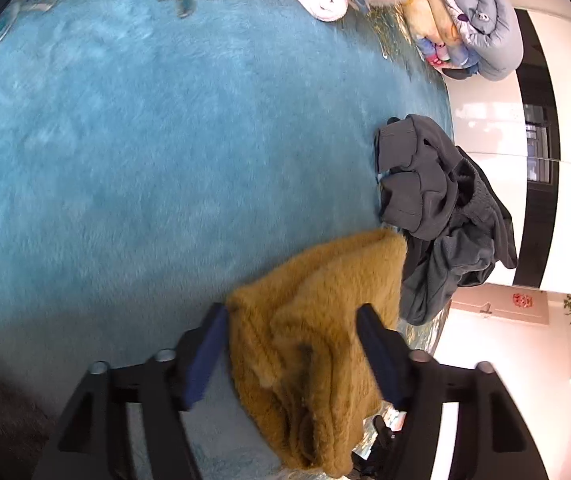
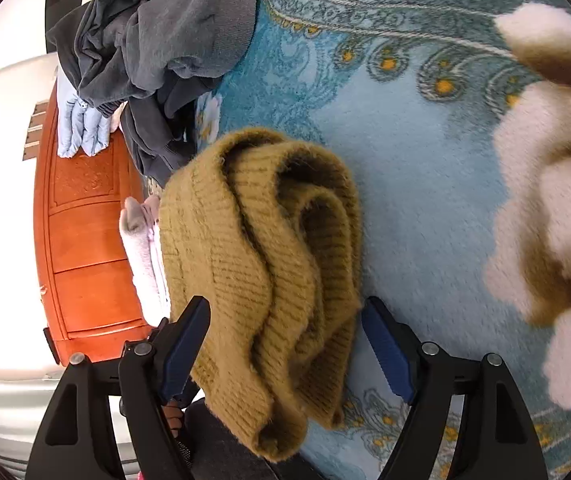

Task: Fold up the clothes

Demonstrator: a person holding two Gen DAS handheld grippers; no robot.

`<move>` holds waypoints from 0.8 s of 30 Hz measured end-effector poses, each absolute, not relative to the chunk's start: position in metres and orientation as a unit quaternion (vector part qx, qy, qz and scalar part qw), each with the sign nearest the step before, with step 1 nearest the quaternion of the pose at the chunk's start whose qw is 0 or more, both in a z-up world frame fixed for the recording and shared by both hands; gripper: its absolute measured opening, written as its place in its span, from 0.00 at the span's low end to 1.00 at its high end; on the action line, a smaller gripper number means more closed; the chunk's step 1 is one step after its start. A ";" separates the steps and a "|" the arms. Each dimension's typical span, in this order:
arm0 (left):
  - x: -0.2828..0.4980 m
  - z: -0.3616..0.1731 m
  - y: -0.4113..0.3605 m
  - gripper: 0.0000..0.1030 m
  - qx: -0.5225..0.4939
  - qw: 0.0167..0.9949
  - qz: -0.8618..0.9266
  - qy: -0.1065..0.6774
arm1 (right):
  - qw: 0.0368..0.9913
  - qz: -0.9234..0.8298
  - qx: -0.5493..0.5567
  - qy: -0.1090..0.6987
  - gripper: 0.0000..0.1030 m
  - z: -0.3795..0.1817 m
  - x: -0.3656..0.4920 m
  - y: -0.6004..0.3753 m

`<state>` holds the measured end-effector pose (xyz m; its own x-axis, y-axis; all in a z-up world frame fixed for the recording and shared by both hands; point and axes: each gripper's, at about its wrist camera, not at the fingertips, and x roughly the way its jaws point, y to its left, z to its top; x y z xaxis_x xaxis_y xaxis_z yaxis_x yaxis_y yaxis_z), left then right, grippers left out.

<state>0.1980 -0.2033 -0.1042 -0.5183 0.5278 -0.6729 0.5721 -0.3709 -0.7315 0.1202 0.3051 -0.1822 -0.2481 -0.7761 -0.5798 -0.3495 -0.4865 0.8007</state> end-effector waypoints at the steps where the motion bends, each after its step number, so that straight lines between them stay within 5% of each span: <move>1: 0.193 -0.105 -0.204 0.73 0.495 0.015 -0.669 0.555 | 0.170 -0.631 0.586 -0.479 0.78 -0.183 0.119 0.304; 6: 0.162 -0.119 -0.205 0.76 0.533 -0.028 -0.660 0.528 | 0.183 -0.645 0.575 -0.469 0.77 -0.181 0.113 0.295; 11: 0.152 -0.122 -0.198 0.75 0.558 -0.056 -0.659 0.501 | 0.172 -0.647 0.576 -0.470 0.43 -0.185 0.107 0.293; 13: 0.154 -0.120 -0.197 0.55 0.559 -0.054 -0.665 0.492 | 0.175 -0.650 0.577 -0.463 0.41 -0.181 0.102 0.292; 16: 0.157 -0.116 -0.194 0.44 0.563 -0.047 -0.670 0.481 | 0.177 -0.662 0.576 -0.446 0.36 -0.171 0.081 0.292; 20: 0.168 -0.108 -0.173 0.33 0.584 -0.069 -0.654 0.476 | 0.179 -0.678 0.575 -0.422 0.33 -0.157 0.053 0.293; 24: 0.178 -0.109 -0.159 0.33 0.602 -0.079 -0.641 0.470 | 0.181 -0.694 0.573 -0.397 0.32 -0.143 0.024 0.294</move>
<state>0.1776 -0.1585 -0.1086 -0.2618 0.6669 -0.6976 0.4644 -0.5466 -0.6968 0.0238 0.2944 -0.1430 -0.2790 -0.7057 -0.6513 -0.2035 -0.6194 0.7582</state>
